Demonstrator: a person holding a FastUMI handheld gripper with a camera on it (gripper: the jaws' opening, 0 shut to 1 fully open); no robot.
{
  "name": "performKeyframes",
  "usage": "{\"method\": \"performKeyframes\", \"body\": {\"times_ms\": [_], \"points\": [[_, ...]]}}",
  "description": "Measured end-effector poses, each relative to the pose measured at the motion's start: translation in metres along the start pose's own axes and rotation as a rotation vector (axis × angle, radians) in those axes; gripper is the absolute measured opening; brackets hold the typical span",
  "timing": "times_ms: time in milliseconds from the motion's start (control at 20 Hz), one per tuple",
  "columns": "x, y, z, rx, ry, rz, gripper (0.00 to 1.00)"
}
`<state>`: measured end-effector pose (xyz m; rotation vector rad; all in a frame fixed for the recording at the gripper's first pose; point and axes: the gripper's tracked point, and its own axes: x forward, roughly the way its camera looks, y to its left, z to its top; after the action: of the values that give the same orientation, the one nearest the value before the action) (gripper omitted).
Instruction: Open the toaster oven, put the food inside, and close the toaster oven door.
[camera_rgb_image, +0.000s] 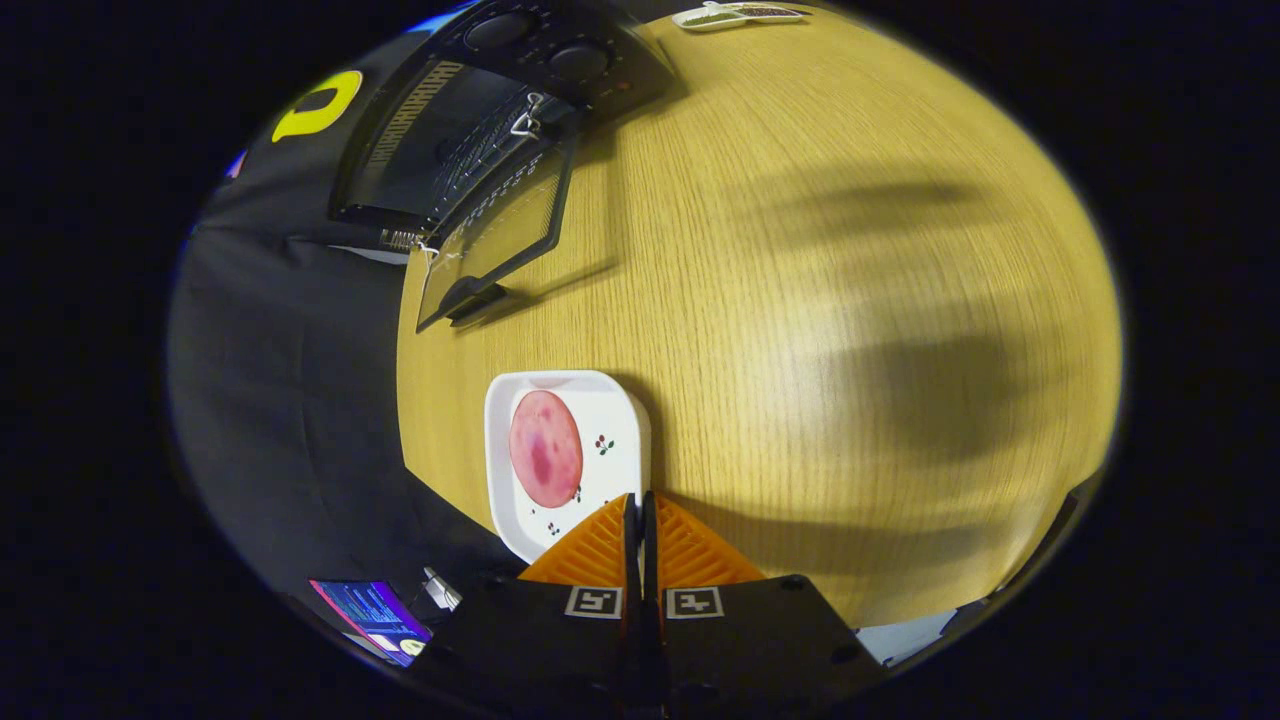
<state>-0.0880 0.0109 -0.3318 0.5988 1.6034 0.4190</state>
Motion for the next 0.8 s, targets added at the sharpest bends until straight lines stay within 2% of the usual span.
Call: {"method": "performKeyframes", "body": {"times_ms": [500, 800], "points": [[-0.007, 0.045, -0.005, 0.122, -0.078, 0.120, 0.02], [-0.016, 0.081, 0.006, 0.168, -0.228, 0.145, 0.02]]}}
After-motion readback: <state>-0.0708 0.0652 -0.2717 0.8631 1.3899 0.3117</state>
